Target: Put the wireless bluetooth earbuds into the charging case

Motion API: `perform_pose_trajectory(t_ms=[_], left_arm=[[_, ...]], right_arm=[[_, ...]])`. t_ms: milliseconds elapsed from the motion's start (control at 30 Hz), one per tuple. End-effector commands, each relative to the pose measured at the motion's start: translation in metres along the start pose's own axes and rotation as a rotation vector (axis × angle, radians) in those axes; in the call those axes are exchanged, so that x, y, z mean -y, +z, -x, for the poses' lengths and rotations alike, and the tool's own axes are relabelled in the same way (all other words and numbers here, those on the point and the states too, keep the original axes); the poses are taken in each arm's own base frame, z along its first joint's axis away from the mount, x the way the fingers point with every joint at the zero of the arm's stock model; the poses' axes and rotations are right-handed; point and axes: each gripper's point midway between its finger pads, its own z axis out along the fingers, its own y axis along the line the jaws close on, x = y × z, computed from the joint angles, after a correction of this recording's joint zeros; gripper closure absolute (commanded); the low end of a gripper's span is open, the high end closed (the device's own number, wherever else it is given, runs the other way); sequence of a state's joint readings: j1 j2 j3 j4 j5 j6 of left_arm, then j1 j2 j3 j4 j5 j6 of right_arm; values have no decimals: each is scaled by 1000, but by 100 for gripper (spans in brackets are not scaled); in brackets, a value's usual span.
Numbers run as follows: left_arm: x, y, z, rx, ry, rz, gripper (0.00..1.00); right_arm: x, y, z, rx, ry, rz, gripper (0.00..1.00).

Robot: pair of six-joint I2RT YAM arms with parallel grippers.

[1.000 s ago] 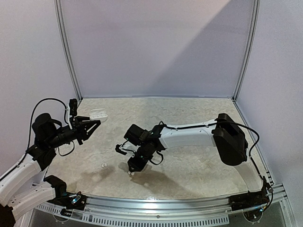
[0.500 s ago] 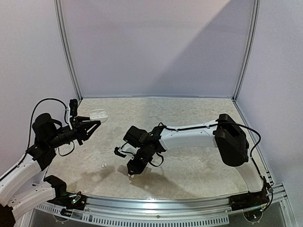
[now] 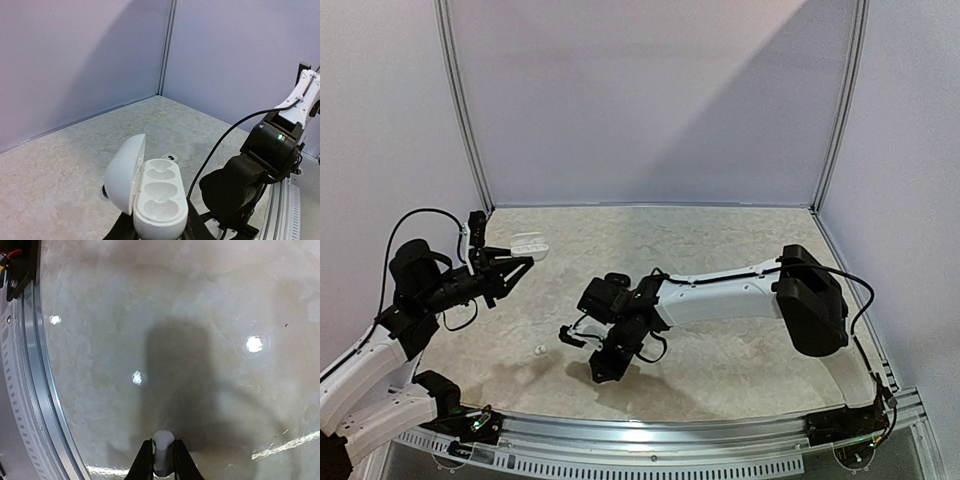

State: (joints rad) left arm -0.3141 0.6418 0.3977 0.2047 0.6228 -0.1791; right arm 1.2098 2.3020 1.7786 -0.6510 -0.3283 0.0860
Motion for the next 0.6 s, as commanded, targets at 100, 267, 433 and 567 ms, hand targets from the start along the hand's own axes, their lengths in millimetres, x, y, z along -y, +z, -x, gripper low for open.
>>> perform_pose_trajectory(t_ms=[100, 267, 433, 567], left_arm=[[13, -1, 4, -2, 55, -64, 100], [38, -2, 7, 0, 125, -205, 100], [70, -6, 8, 3, 195, -386, 100], [90, -8, 2, -20, 257, -501, 100]], right_arm=[[2, -22, -12, -30, -3, -61, 100], [13, -82, 7, 96, -13, -103, 100], [9, -163, 31, 269, -107, -159, 100], [-8, -219, 51, 401, -249, -210, 100]])
